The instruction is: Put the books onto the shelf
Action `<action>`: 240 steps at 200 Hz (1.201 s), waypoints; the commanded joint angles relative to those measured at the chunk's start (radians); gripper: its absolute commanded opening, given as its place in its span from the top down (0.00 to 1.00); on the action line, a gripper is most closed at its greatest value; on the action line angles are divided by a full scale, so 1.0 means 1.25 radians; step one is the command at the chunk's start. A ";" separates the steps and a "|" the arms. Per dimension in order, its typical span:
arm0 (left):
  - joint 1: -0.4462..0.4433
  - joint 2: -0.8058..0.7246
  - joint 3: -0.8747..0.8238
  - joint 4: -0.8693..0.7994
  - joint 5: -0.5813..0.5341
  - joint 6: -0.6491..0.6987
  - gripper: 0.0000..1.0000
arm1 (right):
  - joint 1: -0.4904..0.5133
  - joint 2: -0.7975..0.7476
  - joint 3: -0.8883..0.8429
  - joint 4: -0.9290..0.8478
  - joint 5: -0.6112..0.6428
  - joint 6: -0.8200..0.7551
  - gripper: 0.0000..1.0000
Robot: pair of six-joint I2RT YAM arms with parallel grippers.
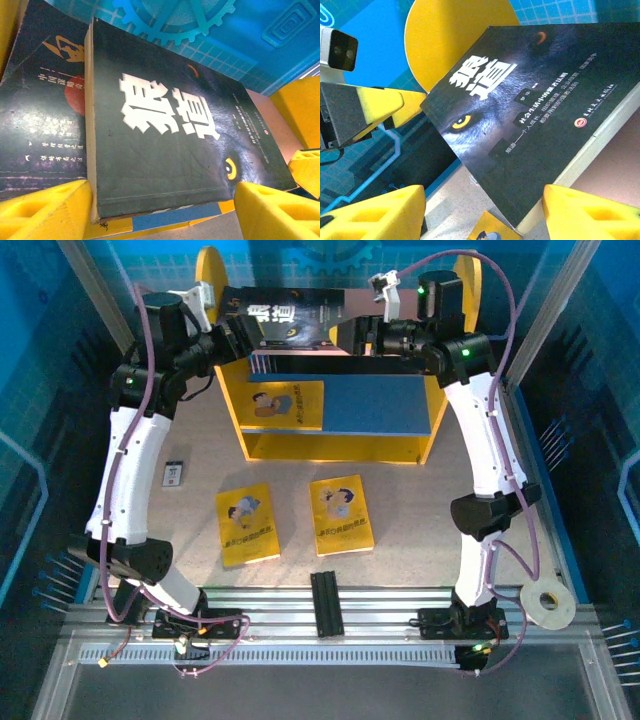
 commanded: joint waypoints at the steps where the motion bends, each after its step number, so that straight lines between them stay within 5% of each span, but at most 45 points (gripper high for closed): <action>1: -0.004 0.006 0.030 -0.006 0.018 0.005 0.24 | 0.017 0.015 0.026 0.012 -0.020 0.003 0.35; 240: 0.029 0.058 0.115 -0.042 -0.036 0.040 0.22 | 0.033 0.068 0.059 0.082 -0.061 0.054 0.35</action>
